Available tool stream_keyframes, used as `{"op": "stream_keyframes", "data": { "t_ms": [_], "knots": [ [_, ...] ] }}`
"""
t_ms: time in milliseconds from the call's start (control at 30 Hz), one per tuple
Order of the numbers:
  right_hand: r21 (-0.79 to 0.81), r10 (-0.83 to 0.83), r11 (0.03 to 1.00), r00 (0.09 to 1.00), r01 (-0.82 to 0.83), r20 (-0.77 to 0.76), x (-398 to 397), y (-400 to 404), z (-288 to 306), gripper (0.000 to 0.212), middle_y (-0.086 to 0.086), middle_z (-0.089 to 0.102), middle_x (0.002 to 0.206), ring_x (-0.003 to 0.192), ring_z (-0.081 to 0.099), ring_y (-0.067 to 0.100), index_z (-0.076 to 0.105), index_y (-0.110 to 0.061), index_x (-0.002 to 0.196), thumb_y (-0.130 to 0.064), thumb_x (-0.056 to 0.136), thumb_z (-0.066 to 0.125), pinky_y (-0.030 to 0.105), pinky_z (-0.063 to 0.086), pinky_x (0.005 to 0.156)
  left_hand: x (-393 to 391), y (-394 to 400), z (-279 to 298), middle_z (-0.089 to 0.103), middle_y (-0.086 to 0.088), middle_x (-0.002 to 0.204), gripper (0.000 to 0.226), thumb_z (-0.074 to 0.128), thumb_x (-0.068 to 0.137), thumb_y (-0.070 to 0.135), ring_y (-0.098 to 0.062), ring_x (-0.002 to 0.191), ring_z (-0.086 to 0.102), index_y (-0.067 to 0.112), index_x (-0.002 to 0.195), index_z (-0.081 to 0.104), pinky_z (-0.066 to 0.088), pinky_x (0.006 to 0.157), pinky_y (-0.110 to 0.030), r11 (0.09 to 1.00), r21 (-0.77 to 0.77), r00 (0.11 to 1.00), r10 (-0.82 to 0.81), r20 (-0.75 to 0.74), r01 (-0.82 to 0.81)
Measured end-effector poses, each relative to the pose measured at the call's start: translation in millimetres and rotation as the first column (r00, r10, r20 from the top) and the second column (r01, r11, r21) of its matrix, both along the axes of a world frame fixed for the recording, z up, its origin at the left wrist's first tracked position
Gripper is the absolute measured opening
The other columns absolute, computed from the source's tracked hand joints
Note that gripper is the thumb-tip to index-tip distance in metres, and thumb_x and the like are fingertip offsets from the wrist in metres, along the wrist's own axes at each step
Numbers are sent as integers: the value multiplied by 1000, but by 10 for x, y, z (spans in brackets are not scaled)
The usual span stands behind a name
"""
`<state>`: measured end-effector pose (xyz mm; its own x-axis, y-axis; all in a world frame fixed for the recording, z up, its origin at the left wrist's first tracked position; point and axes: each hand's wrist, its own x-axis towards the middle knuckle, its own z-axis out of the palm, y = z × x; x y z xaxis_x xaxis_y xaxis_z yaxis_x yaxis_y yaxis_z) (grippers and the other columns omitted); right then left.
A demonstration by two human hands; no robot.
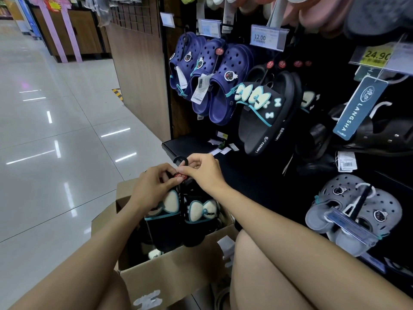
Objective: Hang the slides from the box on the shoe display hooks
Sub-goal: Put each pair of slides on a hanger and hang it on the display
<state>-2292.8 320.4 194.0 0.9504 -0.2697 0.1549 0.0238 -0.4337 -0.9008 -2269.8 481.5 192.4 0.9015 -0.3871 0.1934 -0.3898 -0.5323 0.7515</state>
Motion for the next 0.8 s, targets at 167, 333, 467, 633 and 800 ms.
{"op": "stream_keyframes", "data": {
  "t_ms": [167, 333, 467, 633, 800],
  "knots": [
    [-28, -51, 998, 999, 51, -1, 0, -68, -12, 21, 2, 71, 71, 65, 59, 10, 73, -13, 77, -31, 73, 84, 43, 56, 75, -34, -38, 2, 67, 3, 64, 13, 75, 84, 27, 3, 62, 59, 21, 88, 64, 38, 56, -7, 998, 71, 999, -4, 44, 1],
    [-21, -101, 995, 995, 101, 24, -46, -75, 39, 18, -5, 65, 60, 54, 52, 1, 73, -12, 75, -28, 74, 83, 35, 51, 68, 32, -68, -68, 66, 11, 65, 10, 74, 84, 30, 1, 62, 59, 25, 79, 68, 36, 55, -9, 981, 192, 997, -47, 65, 34],
    [5, -143, 990, 989, 142, 42, -58, -90, 61, 11, -15, 57, 49, 48, 51, -2, 74, -14, 76, -23, 76, 82, 30, 48, 69, 42, -56, -97, 64, 19, 71, 2, 72, 87, 24, 9, 69, 56, 25, 85, 73, 37, 59, -5, 974, 214, 994, -88, 69, 71],
    [-11, -184, 983, 981, 185, 57, -53, -103, 65, 12, -13, 58, 52, 49, 51, -2, 73, -17, 72, -24, 76, 82, 23, 46, 62, 59, -56, -148, 68, 10, 96, 14, 70, 87, 17, -1, 81, 59, 24, 99, 75, 42, 73, -14, 962, 260, 990, -110, 90, 83],
    [15, -216, 976, 974, 215, 66, -79, -120, 101, 10, -10, 62, 59, 57, 55, 1, 75, -17, 76, -24, 76, 82, 30, 53, 71, 23, -58, -148, 68, 9, 106, 20, 68, 89, 20, -11, 92, 61, 26, 108, 71, 49, 84, -29, 959, 275, 978, -122, 169, 72]
  ]
}}
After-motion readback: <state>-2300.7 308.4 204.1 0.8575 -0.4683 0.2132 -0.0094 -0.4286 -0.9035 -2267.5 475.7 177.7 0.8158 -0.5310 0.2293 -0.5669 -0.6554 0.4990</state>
